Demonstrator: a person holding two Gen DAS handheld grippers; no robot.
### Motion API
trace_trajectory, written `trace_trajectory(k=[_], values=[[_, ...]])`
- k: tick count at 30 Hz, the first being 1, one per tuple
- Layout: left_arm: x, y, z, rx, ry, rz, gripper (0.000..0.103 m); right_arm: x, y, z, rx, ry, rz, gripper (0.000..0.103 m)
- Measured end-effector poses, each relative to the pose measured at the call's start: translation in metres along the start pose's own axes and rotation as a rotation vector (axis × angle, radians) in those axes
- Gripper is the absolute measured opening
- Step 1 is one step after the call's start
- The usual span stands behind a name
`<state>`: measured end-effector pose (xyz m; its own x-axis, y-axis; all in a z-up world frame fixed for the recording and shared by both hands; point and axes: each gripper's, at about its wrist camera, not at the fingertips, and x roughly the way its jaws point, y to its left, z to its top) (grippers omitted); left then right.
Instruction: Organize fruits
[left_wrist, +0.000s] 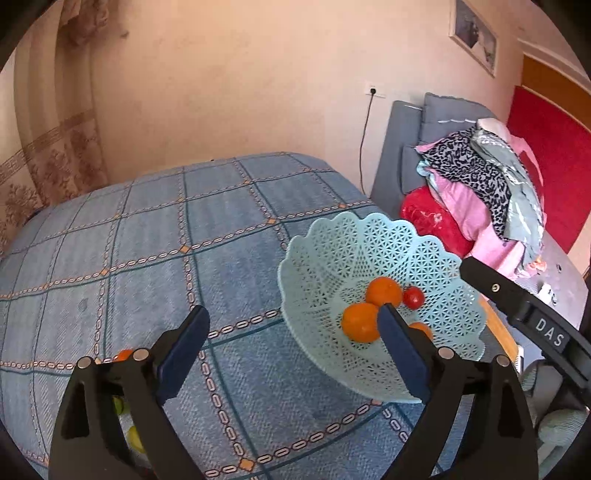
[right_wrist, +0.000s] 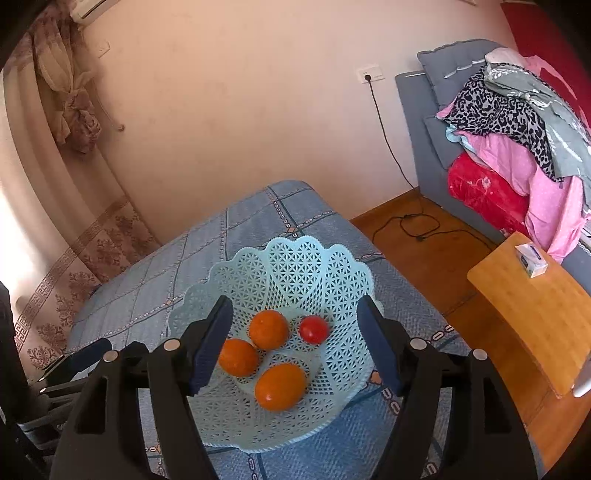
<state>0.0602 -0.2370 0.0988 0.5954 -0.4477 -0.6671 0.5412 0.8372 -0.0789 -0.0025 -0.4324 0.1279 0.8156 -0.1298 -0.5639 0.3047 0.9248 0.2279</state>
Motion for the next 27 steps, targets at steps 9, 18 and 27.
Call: trace_trajectory(k=[9,18,27], values=[[-0.012,0.005,-0.008,0.023,-0.016,0.057,0.091,-0.002,0.004,-0.001,-0.011,-0.004,0.016,0.073],[-0.03,0.017,-0.01,0.026,-0.045,0.091,0.091,-0.007,0.012,-0.004,-0.03,-0.011,0.041,0.077],[-0.047,0.046,-0.015,-0.024,-0.058,0.135,0.091,-0.01,0.021,-0.007,-0.059,-0.011,0.067,0.078]])
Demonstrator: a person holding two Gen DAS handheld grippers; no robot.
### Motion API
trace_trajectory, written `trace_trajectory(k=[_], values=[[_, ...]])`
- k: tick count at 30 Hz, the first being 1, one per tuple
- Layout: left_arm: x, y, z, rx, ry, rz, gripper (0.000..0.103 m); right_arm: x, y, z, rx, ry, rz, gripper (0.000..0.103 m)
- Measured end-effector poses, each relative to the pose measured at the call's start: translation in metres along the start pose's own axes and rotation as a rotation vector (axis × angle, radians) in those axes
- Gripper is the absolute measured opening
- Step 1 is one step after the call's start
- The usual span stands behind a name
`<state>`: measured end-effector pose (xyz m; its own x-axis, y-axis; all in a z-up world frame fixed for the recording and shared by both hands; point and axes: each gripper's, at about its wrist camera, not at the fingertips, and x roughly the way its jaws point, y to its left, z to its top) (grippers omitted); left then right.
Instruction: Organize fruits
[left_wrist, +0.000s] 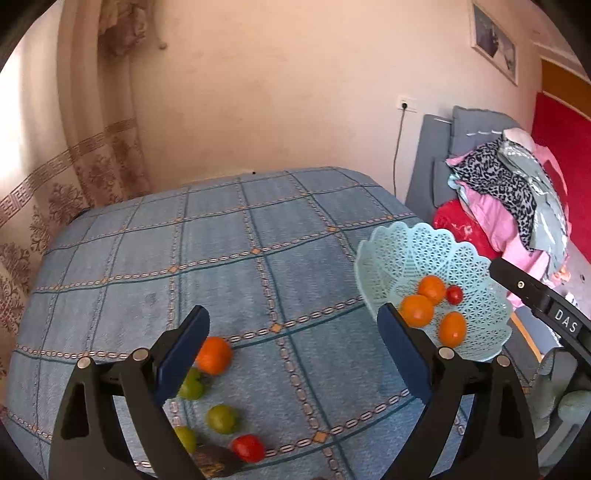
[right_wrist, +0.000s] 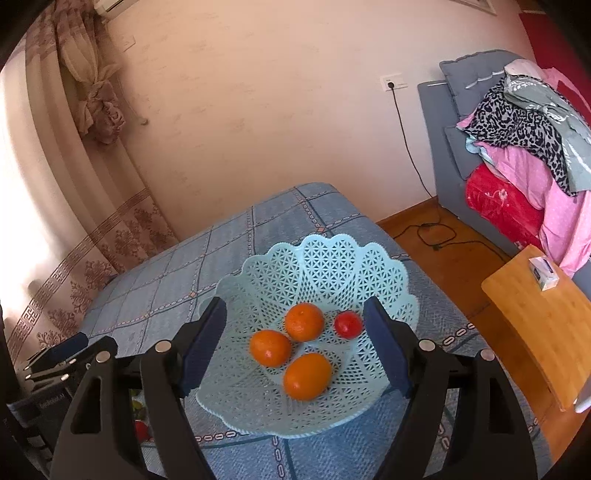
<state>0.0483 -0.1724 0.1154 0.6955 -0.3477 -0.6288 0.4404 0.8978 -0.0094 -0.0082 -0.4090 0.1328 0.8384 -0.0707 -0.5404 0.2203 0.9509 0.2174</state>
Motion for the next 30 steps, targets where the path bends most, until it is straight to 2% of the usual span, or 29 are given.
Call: trace_trajectory(k=[12,21,30], values=[[-0.009,0.046,-0.013,-0.063,0.012,0.063,0.092,-0.001,0.018,-0.009,-0.041,0.015,0.05,0.079],[-0.001,0.078,-0.026,-0.129,0.054,0.098,0.092,0.001,0.044,-0.024,-0.105,0.047,0.106,0.079],[0.016,0.087,-0.042,-0.115,0.104,0.104,0.092,0.01,0.065,-0.044,-0.166,0.1,0.144,0.079]])
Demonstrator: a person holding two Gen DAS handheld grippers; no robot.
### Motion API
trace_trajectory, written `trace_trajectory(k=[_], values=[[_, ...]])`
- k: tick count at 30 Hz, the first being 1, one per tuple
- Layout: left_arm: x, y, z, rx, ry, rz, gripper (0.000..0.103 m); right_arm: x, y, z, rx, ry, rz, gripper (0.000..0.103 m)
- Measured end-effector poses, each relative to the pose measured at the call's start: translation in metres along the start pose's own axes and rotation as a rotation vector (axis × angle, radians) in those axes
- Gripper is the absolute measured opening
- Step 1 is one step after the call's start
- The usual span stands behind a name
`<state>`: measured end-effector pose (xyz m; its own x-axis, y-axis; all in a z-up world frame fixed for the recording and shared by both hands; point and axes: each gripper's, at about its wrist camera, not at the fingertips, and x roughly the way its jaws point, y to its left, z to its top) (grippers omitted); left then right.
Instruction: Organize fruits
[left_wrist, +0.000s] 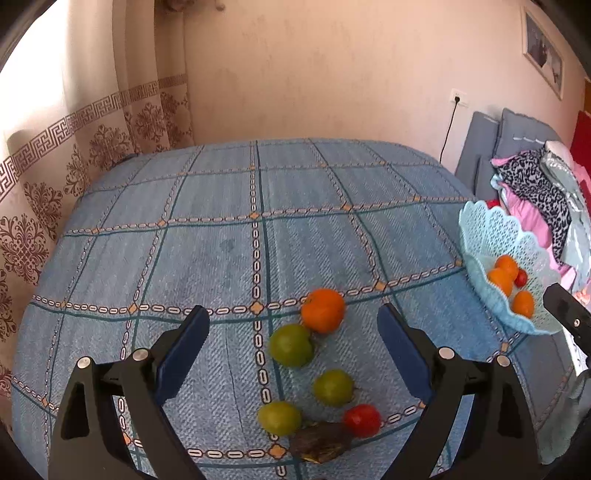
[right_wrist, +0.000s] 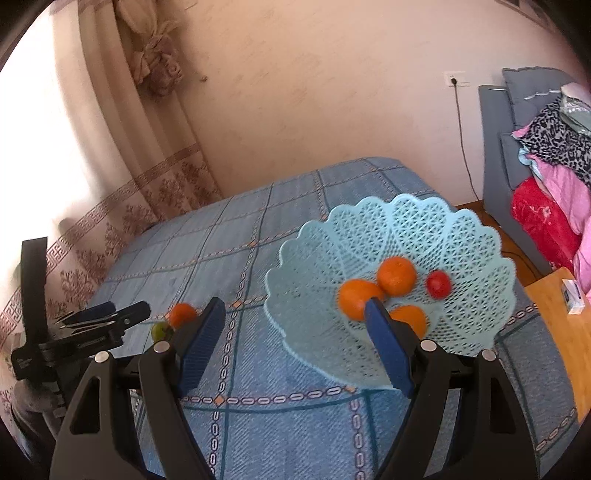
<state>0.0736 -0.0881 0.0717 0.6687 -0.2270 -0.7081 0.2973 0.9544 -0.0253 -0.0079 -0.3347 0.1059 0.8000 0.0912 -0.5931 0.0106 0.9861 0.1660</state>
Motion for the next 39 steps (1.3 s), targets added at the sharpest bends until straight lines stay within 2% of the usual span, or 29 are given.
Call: trace_trajectory(k=[7,10,21,26,33,39], values=[[0.016,0.006,-0.008,-0.015,0.054,-0.055,0.09,0.006,0.012,-0.009,-0.046,0.019,0.003,0.079],[0.023,0.008,-0.012,-0.01,0.075,-0.051,0.078,0.011,0.016,-0.012,-0.062,0.033,0.008,0.079],[0.044,0.009,-0.019,-0.01,0.134,-0.071,0.057,0.016,0.022,-0.017,-0.085,0.046,0.015,0.079],[0.051,0.013,-0.021,-0.038,0.153,-0.089,0.04,0.015,0.027,-0.02,-0.107,0.044,0.04,0.079],[0.041,0.017,-0.021,-0.048,0.112,-0.096,0.039,0.011,0.039,-0.026,-0.17,0.011,0.025,0.079],[0.023,0.021,-0.017,-0.06,0.056,-0.081,0.04,0.008,0.048,-0.031,-0.197,0.008,0.094,0.079]])
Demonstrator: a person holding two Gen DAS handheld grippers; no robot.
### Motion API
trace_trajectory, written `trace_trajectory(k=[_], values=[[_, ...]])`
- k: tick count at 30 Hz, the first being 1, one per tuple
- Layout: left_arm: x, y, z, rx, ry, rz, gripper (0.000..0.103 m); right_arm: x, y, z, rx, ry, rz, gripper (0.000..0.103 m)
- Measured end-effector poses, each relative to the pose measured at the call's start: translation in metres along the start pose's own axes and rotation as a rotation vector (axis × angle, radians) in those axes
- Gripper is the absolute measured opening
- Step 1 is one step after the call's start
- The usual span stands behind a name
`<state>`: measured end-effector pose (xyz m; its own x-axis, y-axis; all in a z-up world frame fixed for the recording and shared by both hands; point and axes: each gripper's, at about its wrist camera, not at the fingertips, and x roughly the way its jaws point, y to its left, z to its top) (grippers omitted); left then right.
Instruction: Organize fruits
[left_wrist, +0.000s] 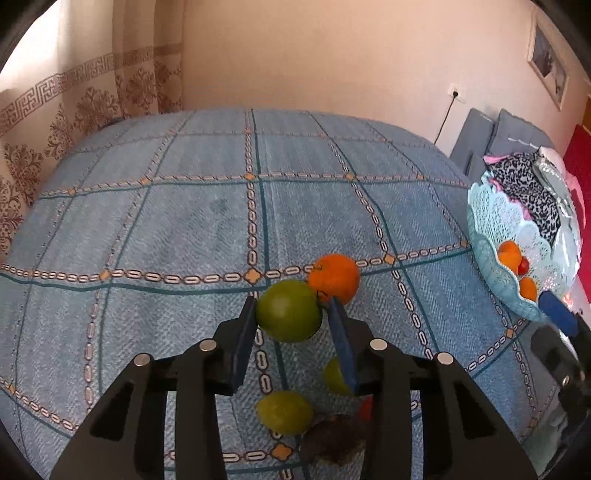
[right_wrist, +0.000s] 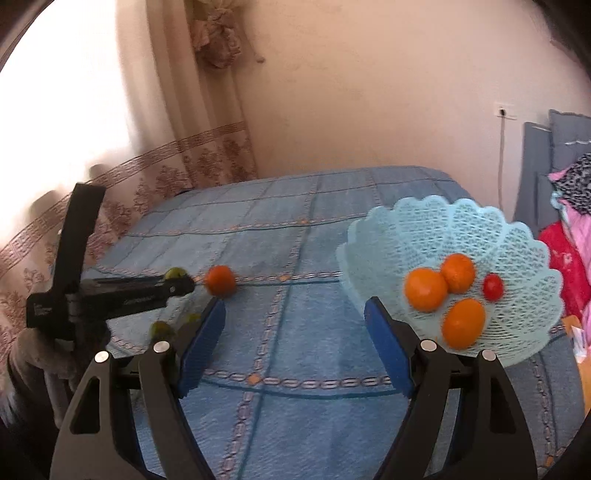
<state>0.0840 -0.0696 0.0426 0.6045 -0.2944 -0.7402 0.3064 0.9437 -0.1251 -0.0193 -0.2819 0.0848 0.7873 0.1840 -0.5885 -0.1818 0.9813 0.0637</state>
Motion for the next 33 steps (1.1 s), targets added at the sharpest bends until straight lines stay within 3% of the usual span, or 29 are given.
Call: trace_trajectory(k=[6,17,20,21,24,29,33], values=[[-0.015,0.006,0.0,-0.003,-0.044,0.045,0.04,0.003,0.028,-0.006,-0.063,0.03,0.11,0.079],[-0.035,0.027,-0.003,-0.036,-0.097,0.06,0.04,0.035,0.068,-0.024,-0.036,0.195,0.288,0.079],[-0.039,0.033,-0.001,-0.052,-0.109,0.06,0.04,0.042,0.081,-0.031,-0.035,0.245,0.334,0.074],[-0.04,0.033,-0.001,-0.052,-0.113,0.062,0.04,0.045,0.084,-0.033,-0.04,0.261,0.346,0.068],[-0.043,0.032,0.0,-0.046,-0.127,0.073,0.04,0.053,0.093,-0.038,-0.045,0.302,0.363,0.057],[-0.044,0.031,0.0,-0.046,-0.131,0.068,0.04,0.066,0.096,-0.04,-0.044,0.349,0.317,0.057],[-0.043,0.033,0.001,-0.053,-0.13,0.064,0.04,0.07,0.104,-0.035,-0.079,0.337,0.283,0.057]])
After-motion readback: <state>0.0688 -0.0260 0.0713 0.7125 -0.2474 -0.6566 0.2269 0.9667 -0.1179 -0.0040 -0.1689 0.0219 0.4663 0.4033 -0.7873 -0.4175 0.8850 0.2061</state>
